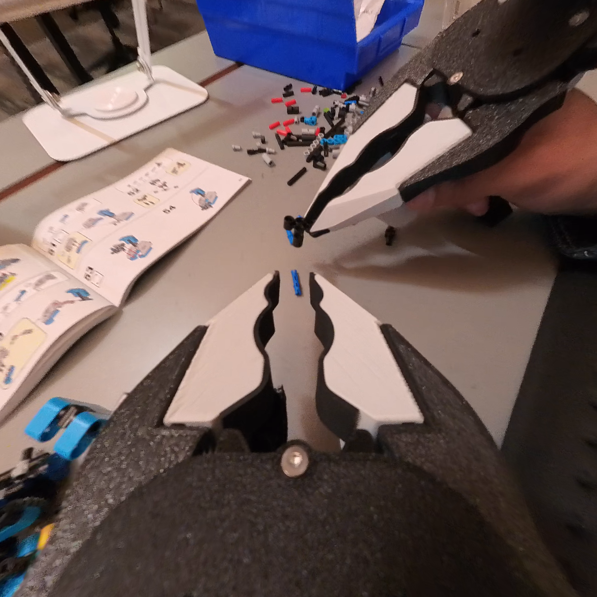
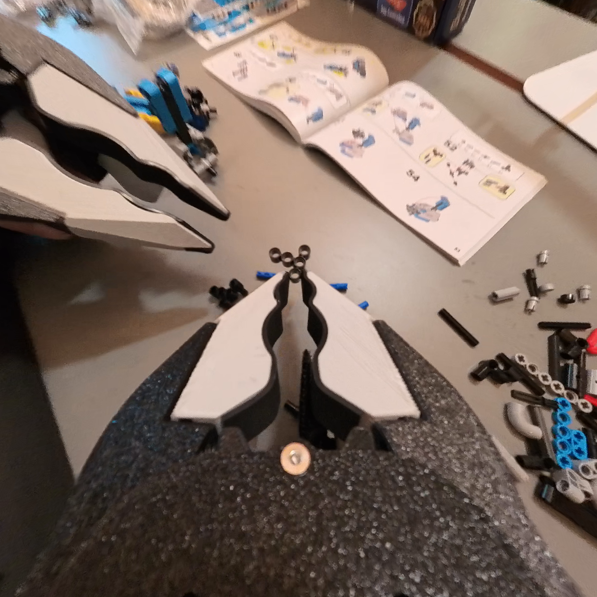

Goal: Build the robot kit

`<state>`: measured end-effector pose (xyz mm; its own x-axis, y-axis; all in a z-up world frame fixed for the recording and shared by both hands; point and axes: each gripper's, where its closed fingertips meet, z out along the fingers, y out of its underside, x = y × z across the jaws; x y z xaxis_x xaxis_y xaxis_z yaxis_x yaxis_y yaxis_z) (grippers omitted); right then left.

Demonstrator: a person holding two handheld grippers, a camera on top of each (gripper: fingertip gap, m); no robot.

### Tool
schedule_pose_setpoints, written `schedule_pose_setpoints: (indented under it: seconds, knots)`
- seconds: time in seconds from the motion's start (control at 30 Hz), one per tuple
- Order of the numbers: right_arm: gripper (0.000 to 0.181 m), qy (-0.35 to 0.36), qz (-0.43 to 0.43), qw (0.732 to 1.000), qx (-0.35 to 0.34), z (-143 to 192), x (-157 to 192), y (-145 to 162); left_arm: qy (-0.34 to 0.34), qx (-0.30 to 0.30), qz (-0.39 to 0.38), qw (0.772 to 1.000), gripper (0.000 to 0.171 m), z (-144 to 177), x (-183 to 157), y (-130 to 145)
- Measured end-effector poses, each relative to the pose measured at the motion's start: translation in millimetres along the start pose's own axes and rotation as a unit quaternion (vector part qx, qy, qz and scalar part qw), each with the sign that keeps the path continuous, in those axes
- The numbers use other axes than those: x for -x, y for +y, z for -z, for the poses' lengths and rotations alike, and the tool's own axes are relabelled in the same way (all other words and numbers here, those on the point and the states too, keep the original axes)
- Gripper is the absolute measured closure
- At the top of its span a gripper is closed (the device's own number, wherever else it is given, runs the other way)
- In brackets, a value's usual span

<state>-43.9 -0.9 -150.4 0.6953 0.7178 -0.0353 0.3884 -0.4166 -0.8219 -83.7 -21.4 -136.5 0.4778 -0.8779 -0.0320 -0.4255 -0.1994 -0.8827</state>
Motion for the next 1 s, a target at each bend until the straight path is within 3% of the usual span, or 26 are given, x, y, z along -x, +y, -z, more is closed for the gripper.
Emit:
schedule_pose_setpoints:
  seconds: [0.2,0.57,1.0]
  knots:
    - [0.175,-0.060,-0.029,0.994,-0.087,17.3,17.2,-27.1,-0.033,-0.034,-0.036,0.998,0.153,7.2,3.2,-12.3]
    - [0.175,-0.066,0.052,0.993,-0.083,15.9,39.0,-27.8,-0.028,-0.050,-0.079,0.995,0.154,9.1,-7.9,-19.2]
    - [0.174,-0.080,0.057,0.990,-0.097,19.7,45.6,-32.0,-0.026,-0.058,-0.102,0.993,0.164,10.3,-12.9,-21.7]
